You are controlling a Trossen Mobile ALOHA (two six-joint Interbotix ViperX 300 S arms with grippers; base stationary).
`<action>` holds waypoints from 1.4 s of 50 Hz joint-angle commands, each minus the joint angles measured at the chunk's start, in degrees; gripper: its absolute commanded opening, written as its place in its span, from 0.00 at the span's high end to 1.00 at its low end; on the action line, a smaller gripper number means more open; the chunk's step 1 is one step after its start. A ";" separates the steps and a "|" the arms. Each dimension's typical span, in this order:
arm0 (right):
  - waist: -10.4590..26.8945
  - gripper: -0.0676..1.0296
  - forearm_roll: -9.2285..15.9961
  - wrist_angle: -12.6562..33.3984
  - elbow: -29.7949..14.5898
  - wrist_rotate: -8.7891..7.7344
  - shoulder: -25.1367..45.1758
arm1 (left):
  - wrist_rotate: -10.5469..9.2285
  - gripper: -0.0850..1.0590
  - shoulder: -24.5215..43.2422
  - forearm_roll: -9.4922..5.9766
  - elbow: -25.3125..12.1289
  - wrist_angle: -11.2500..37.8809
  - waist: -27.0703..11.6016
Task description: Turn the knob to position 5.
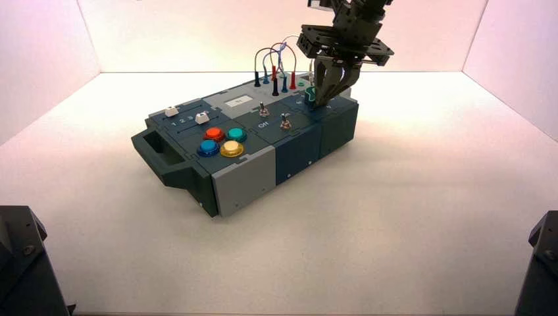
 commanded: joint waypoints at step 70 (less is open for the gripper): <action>-0.18 0.96 -4.66 -0.70 5.10 -0.09 -17.93 | 0.44 0.95 -1.58 0.26 -0.70 -0.88 0.00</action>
